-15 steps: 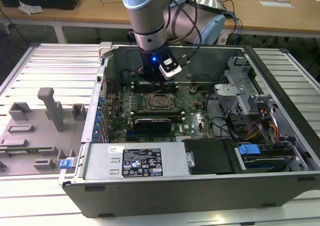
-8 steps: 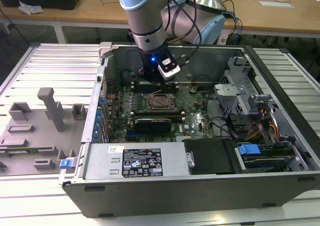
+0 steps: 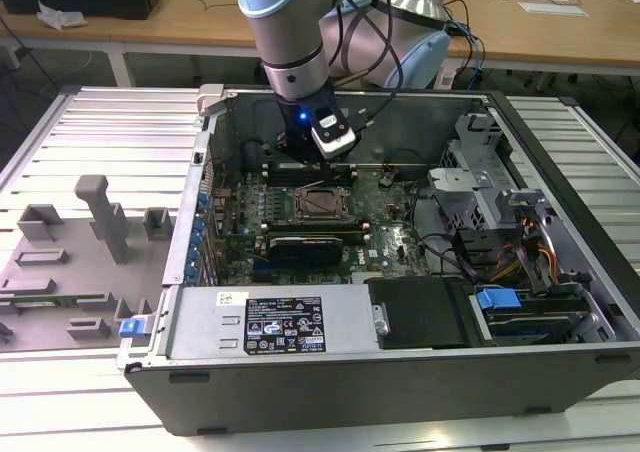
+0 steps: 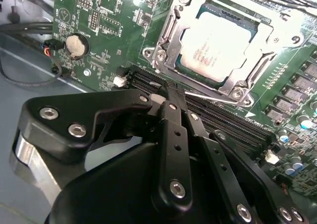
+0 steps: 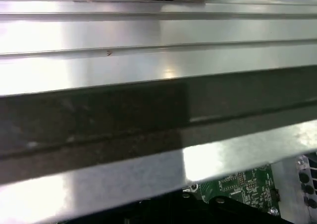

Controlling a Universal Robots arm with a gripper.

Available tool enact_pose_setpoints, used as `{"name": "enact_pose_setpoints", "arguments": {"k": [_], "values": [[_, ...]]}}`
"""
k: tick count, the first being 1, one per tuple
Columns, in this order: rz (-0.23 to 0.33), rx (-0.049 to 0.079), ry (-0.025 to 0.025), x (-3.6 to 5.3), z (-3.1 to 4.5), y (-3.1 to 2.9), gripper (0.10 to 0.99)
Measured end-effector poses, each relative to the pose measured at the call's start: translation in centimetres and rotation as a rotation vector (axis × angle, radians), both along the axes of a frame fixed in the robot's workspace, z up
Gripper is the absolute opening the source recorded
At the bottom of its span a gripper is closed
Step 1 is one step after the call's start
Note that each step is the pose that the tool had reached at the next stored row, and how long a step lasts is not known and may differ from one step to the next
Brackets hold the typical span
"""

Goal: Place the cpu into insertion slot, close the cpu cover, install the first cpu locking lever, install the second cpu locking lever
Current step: 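Install the first cpu locking lever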

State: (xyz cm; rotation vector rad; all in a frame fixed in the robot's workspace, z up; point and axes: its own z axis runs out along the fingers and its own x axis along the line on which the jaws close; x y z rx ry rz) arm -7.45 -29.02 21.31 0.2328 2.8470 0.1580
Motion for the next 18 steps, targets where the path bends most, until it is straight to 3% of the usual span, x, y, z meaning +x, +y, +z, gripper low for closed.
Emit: {"name": "enact_pose_setpoints", "arguments": {"k": [18], "values": [[-0.097, 0.0, -0.0001, -0.21, -0.26, 0.71, 0.106]]}}
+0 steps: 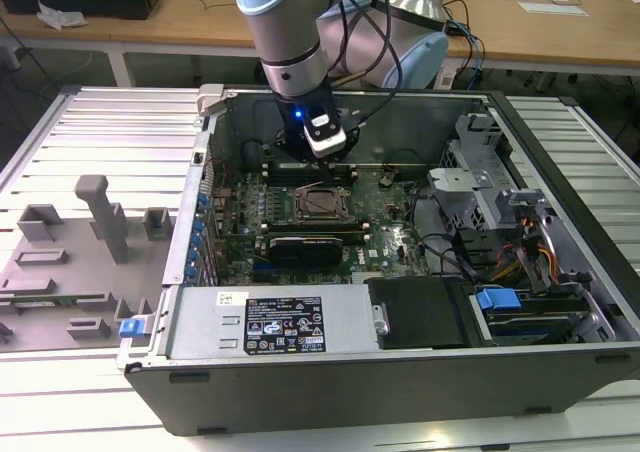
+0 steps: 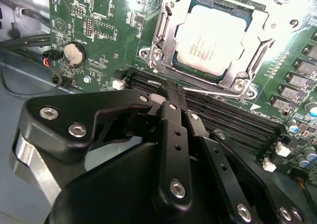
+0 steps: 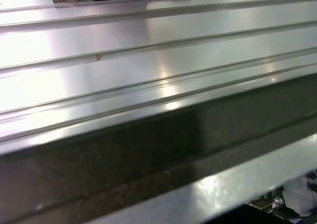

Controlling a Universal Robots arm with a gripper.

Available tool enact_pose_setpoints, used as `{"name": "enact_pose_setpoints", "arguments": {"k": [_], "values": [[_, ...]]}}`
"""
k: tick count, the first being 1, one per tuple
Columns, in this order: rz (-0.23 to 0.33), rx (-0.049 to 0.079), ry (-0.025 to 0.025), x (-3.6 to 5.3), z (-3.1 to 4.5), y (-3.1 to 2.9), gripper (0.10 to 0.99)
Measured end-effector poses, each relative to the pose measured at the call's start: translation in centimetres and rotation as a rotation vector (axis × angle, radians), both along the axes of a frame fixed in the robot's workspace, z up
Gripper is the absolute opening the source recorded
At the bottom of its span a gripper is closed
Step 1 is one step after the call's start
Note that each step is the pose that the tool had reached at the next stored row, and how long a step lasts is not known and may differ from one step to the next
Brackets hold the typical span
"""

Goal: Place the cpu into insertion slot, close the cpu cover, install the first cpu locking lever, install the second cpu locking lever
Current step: 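Install the first cpu locking lever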

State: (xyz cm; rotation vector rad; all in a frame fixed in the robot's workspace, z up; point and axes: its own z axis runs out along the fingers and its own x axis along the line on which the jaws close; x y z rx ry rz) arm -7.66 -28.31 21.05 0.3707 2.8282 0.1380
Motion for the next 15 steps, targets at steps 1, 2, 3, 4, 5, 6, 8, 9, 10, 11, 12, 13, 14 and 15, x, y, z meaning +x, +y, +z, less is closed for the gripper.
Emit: {"name": "enact_pose_setpoints", "arguments": {"k": [1, 2, 3, 4, 5, 6, 8, 9, 10, 11, 12, 13, 14, 15], "values": [[-0.005, 0.0, -0.0001, 0.0, -0.07, 0.0, 0.106], [-0.011, 0.0, 0.0, 0.0, -0.15, 0.0, 0.106], [-0.016, 0.0, 0.0, 0.0, -0.23, 0.0, 0.106], [-0.022, 0.0, 0.0, 0.0, -0.34, 0.0, 0.106], [-0.026, 0.0, 0.0, 0.0, -0.42, 0.0, 0.106], [-0.032, 0.0, 0.0, 0.0, -0.5, 0.0, 0.106], [-0.044, 0.0, 0.0001, 0.01, -0.57, 0.0, 0.106], [-0.053, 0.0, 0.0001, 0.03, -0.62, 0.0, 0.106], [-0.06, 0.0, 0.0001, 0.04, -0.65, 0.0, 0.106], [-0.071, 0.0, 0.0, 0.05, -0.69, 0.0, 0.106], [-0.079, 0.0, 0.0, 0.04, -0.72, 0.0, 0.106], [-0.097, 0.0, 0.0001, 0.07, -0.78, 0.0, 0.106], [-0.105, 0.0, -0.0001, 0.08, -0.84, 0.0, 0.106], [-0.109, 0.0, 0.0, 0.08, -0.86, 0.0, 0.106]]}}
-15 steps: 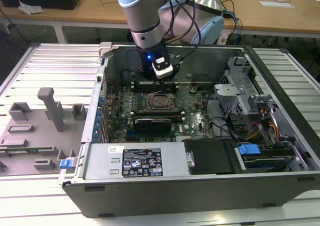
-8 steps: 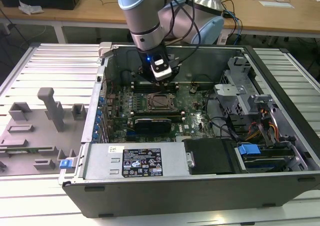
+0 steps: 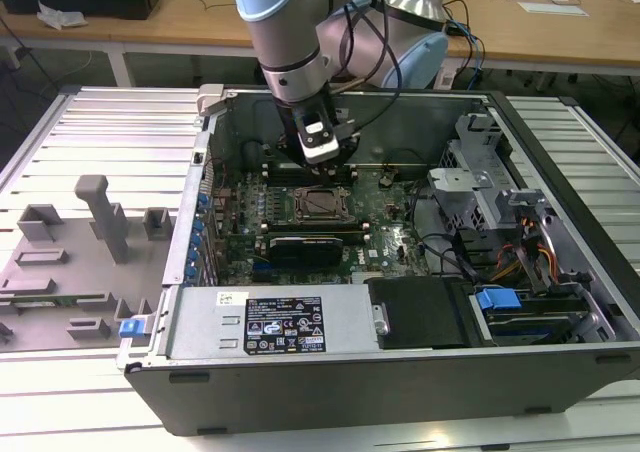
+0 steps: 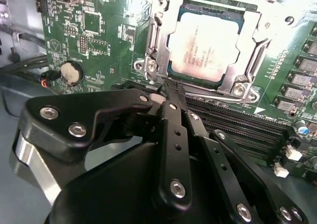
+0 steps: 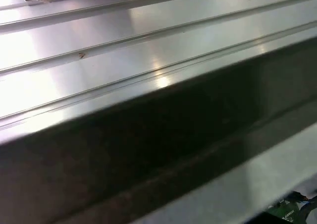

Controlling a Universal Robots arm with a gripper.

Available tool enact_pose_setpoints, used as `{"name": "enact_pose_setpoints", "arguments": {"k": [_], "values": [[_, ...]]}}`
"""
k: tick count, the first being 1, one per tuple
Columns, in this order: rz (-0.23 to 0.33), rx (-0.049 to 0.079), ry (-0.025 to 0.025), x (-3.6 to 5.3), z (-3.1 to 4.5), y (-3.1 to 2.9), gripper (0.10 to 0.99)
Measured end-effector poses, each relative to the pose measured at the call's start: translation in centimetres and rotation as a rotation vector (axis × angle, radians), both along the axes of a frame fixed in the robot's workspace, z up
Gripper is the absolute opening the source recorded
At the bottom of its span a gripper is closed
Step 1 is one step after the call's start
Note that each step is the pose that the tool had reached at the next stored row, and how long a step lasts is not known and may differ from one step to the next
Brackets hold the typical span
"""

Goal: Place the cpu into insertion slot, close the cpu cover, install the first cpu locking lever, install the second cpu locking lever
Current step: 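Install the first cpu locking lever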

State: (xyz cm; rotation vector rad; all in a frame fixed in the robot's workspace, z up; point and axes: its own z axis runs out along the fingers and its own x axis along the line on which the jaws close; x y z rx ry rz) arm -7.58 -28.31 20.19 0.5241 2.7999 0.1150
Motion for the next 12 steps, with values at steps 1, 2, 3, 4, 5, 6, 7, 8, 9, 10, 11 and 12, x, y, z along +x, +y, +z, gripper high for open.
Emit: {"name": "enact_pose_setpoints", "arguments": {"k": [1, 2, 3, 4, 5, 6, 7, 8, 9, 10, 11, 12], "values": [[-0.001, 0.0, 0.0002, -0.01, 0.0, 0.0, 0.106], [-0.001, 0.0, 0.0001, 0.0, 0.0, 0.0, 0.106], [-0.001, 0.0, 0.0001, 0.0, 0.0, 0.02, 0.106], [-0.001, 0.0, 0.0, 0.0, -0.01, 0.04, 0.106], [-0.001, 0.002, -0.0003, 0.0, -0.01, 0.05, 0.106], [-0.001, 0.005, -0.0006, 0.0, -0.01, 0.06, 0.106], [-0.001, 0.008, -0.0009, 0.0, 0.0, 0.07, 0.106], [-0.001, 0.013, -0.0014, 0.0, -0.01, 0.08, 0.106], [-0.001, 0.016, -0.0021, 0.0, -0.01, 0.08, 0.106], [-0.001, 0.025, -0.0031, 0.0, -0.01, 0.08, 0.106], [-0.001, 0.029, -0.0035, 0.0, 0.0, 0.08, 0.106], [-0.001, 0.033, -0.004, 0.0, -0.01, 0.09, 0.106]]}}
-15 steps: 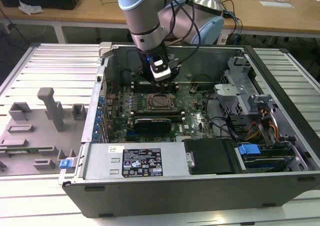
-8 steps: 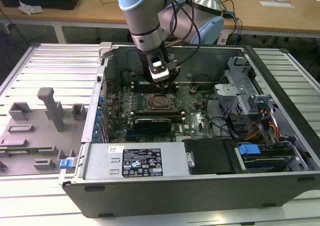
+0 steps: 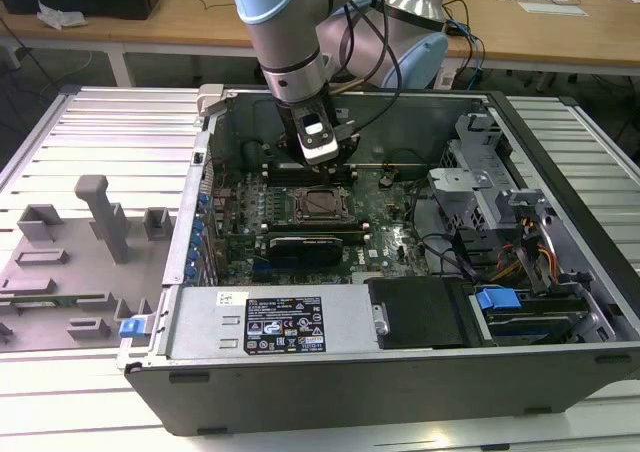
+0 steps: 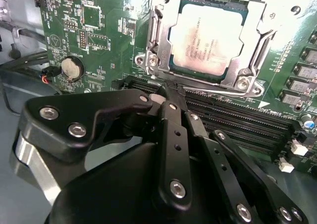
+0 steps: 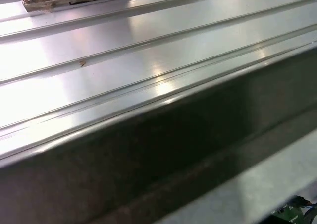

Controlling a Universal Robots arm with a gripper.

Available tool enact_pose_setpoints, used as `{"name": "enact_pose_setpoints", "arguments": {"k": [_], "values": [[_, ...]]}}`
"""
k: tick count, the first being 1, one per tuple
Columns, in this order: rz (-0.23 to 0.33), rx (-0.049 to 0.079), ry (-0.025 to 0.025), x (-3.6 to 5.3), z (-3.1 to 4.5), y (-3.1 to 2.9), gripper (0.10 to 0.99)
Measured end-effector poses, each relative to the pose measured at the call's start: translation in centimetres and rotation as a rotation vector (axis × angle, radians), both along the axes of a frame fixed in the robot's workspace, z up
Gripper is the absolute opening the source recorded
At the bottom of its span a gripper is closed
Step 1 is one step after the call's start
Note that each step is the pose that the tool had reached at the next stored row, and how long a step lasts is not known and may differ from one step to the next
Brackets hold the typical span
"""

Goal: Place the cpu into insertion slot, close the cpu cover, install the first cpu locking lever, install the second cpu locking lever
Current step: 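Install the first cpu locking lever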

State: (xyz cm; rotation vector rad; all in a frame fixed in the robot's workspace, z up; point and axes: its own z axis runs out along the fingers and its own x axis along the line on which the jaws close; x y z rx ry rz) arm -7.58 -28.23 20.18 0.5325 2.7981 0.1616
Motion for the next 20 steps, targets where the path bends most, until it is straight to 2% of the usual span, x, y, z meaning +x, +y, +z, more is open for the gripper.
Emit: {"name": "enact_pose_setpoints", "arguments": {"k": [9, 20], "values": [[0.0, 0.009, -0.002, 0.0, -0.01, 0.0, 0.106], [0.0, 0.009, -0.0022, 0.0, -0.26, -0.11, 0.106]]}}
